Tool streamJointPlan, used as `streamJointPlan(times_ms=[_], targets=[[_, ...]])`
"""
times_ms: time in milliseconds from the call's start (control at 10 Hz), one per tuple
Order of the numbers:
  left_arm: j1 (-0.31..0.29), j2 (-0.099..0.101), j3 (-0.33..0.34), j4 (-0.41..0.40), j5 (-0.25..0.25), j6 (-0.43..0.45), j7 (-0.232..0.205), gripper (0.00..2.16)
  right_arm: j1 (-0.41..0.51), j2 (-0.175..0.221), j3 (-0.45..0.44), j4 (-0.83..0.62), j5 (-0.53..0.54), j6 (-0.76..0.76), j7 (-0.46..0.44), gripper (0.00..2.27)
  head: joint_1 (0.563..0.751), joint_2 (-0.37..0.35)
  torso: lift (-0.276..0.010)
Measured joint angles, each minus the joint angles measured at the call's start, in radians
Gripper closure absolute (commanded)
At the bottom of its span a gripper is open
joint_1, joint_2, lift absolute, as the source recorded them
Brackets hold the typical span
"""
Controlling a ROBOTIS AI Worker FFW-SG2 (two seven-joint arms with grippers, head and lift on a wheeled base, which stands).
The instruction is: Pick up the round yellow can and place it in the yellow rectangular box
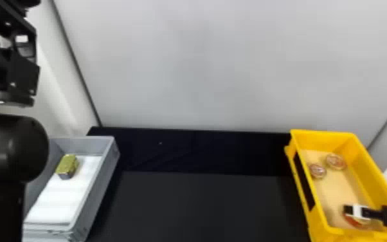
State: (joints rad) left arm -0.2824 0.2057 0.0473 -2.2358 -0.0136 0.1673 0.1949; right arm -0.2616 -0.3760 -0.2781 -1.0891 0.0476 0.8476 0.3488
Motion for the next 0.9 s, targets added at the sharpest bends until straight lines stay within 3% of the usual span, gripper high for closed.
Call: streamJointPlan(times_ms=[300, 500, 700, 900], targets=[[0.002, 0.000, 0.002, -0.001, 0.000, 0.000, 0.000, 0.14, 0.011, -0.004, -0.004, -0.033, -0.020, -0.005, -0.002, 0.06, 0.661, 0.054, -0.002], [0.004, -0.002, 0.005, -0.002, 0.000, 0.003, -0.001, 0.14, 0.028, -0.004, -0.001, -0.177, -0.035, 0.012, -0.015, 0.07, 0.661, 0.054, -0.002], [0.007, -0.005, 0.006, -0.004, -0.001, 0.006, -0.003, 0.14, 0.038, 0.000, 0.031, -0.477, -0.075, 0.091, -0.125, 0.11, 0.661, 0.054, -0.002], [0.010, -0.006, 0.008, -0.005, -0.002, 0.008, -0.005, 0.14, 0.007, 0.002, 0.072, -0.730, -0.160, 0.116, -0.298, 0.12, 0.661, 0.054, -0.002]])
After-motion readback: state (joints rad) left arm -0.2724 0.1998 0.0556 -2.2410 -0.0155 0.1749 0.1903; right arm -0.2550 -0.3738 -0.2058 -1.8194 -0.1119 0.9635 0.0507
